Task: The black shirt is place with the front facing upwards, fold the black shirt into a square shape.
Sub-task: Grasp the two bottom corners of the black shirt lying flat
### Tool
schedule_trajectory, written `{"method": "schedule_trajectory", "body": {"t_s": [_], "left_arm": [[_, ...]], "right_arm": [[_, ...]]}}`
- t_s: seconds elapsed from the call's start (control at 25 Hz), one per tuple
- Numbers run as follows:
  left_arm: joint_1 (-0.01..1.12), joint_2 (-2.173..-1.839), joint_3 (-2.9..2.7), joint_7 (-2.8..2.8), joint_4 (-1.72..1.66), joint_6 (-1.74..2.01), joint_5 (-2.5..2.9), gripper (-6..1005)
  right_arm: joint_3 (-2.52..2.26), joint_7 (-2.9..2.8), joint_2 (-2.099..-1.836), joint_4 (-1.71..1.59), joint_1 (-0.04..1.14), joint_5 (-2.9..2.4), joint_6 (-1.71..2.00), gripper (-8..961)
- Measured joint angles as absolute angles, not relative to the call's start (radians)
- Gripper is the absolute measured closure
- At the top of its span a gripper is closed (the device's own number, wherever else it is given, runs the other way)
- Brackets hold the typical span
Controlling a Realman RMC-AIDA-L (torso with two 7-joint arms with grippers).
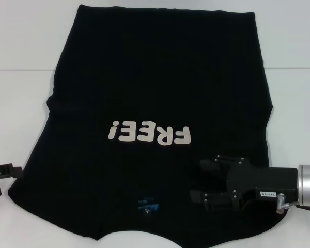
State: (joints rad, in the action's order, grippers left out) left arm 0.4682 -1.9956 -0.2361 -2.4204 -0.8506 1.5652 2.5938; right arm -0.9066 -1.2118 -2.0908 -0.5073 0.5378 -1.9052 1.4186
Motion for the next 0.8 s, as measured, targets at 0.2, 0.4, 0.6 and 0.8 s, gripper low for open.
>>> {"method": "schedule_trajectory", "body": {"t_s": [0.2,0.4,0.6,0.8], "left_arm": [[0.470,-1.996,-0.239,-2.411,-0.828,1.549,2.595,60],[0.473,-1.996,-0.241,-2.410,-0.819,1.557,2.595,61],[0.483,-1.997,-0.261,-2.407,-0.788,1.553,2.595,61],[0.495,-1.998,-0.278,-2.406,-0.775,1.551,2.585,62]], "right_arm": [[-0.907,-1.213,-2.091,-0.508,0.539,-1.905,1.419,50],[-0.907,-1.214,-2.091,-0.507,0.539,-1.903,1.419,49],[-0.907,-1.214,-2.091,-0.506,0.540,-1.903,1.419,50],[-0.907,-1.214,-2.092,-0.506,0.540,-1.903,1.419,50]]}}
